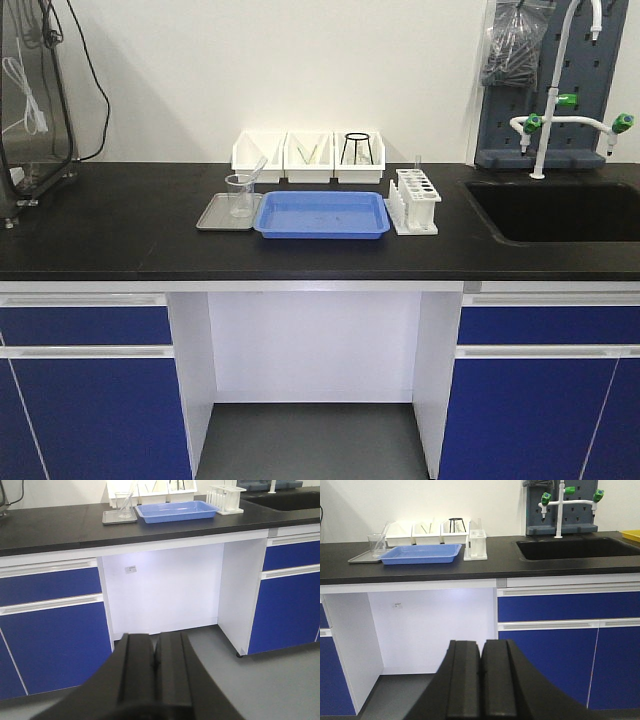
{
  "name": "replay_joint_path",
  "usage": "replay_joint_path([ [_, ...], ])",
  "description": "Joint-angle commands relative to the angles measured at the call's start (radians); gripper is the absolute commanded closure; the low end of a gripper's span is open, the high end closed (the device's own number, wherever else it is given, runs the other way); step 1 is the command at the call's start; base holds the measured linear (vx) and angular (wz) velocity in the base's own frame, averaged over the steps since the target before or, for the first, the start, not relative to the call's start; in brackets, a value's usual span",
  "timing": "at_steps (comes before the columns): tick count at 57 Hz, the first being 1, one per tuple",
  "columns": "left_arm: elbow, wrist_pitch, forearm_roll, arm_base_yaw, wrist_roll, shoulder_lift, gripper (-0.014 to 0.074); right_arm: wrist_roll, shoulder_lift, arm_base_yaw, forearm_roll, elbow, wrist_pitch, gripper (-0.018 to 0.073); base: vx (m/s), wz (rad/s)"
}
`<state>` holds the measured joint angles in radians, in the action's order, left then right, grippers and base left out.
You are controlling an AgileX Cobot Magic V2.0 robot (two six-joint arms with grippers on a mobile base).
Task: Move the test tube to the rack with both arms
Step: 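Drive the base forward up to the bench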
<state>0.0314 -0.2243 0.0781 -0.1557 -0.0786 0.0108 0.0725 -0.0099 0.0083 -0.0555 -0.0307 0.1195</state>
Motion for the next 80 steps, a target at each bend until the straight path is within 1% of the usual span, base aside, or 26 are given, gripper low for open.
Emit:
replay_joint_path([
  [1, -0.03, 0.086, -0.006, -0.001, -0.002, 0.014, 0.0601, -0.006, -0.009, -0.006, -0.01, -0.018, -0.083, 0.057, 0.0, 0.0],
  [51, -0.03, 0.086, -0.006, -0.001, -0.002, 0.014, 0.0601, -0.006, -0.009, -0.006, -0.01, -0.018, -0.083, 0.057, 0.01, 0.0],
  [80, -0.03, 0.086, -0.006, -0.001, -0.002, 0.014, 0.0601, -0.006, -0.009, -0.006, -0.01, -0.018, -0.083, 0.057, 0.17, 0.01],
])
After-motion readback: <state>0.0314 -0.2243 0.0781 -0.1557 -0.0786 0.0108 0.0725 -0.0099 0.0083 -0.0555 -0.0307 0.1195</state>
